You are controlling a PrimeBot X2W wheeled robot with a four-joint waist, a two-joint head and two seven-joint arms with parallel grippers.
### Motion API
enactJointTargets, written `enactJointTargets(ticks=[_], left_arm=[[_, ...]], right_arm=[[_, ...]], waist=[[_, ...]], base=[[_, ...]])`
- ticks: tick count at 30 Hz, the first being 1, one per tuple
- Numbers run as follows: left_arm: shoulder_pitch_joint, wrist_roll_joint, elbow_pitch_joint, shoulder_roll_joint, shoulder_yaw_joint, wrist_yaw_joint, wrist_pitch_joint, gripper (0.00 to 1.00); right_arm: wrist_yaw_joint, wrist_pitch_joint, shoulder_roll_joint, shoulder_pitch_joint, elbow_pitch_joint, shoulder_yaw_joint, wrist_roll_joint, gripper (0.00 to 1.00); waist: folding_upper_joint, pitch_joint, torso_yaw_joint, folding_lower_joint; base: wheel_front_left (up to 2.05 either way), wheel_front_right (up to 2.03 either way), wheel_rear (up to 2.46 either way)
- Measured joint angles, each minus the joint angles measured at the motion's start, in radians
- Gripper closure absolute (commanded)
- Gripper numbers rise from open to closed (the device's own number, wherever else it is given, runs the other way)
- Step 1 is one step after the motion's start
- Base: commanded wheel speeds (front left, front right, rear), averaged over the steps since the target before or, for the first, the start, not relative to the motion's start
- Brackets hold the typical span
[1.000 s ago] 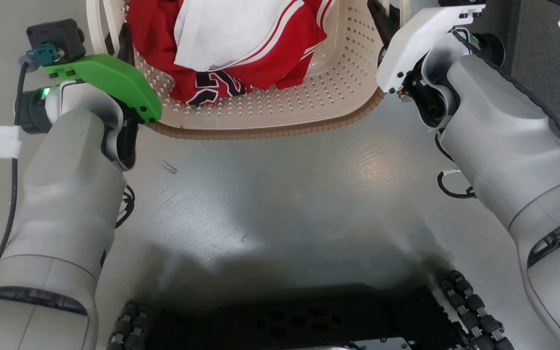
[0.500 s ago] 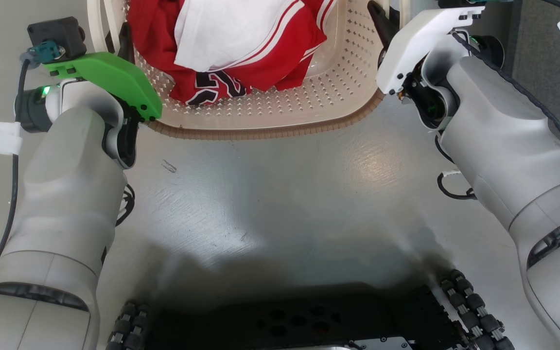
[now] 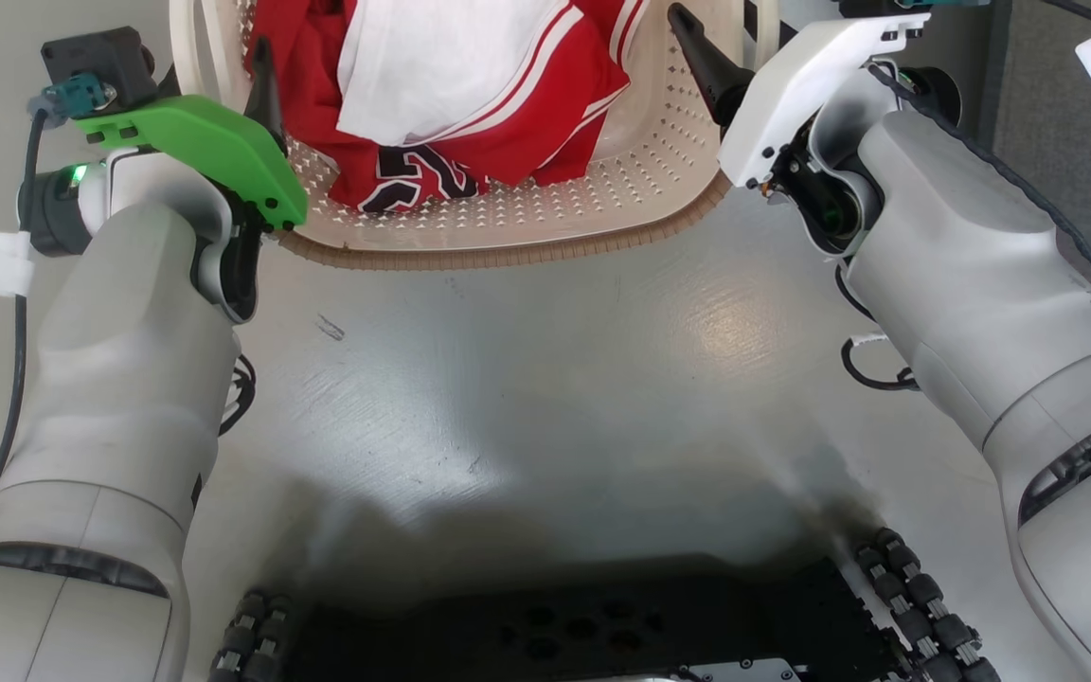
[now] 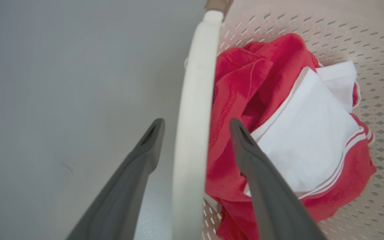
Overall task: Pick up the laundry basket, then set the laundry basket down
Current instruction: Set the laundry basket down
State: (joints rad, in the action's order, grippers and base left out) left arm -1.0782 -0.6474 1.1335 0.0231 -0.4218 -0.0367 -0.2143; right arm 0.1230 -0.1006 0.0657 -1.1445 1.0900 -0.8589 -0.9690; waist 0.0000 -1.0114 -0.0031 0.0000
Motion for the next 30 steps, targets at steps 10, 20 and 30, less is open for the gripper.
enactJointTargets(ticks=[10, 20, 30], left_arm=[[0.004, 0.000, 0.040, 0.000, -0.006, -0.016, -0.009, 0.00], [0.064, 0.002, 0.063, 0.000, -0.024, -0.032, -0.026, 0.00], [0.132, 0.003, 0.065, -0.001, -0.025, -0.043, -0.034, 0.00]], right_arm=[[0.000, -0.030, 0.000, 0.003, 0.022, -0.016, -0.009, 0.00], [0.000, -0.072, -0.001, 0.033, 0.057, -0.030, -0.009, 0.00], [0.000, -0.102, -0.002, 0.107, 0.075, -0.046, -0.008, 0.00]], waist=[[0.0000, 0.047, -0.006, 0.0000], [0.0000, 0.138, -0.010, 0.0000], [0.0000, 0.249, -0.015, 0.0000]], base=[[0.00, 0.00, 0.00], [0.00, 0.00, 0.00], [0.00, 0.00, 0.00]])
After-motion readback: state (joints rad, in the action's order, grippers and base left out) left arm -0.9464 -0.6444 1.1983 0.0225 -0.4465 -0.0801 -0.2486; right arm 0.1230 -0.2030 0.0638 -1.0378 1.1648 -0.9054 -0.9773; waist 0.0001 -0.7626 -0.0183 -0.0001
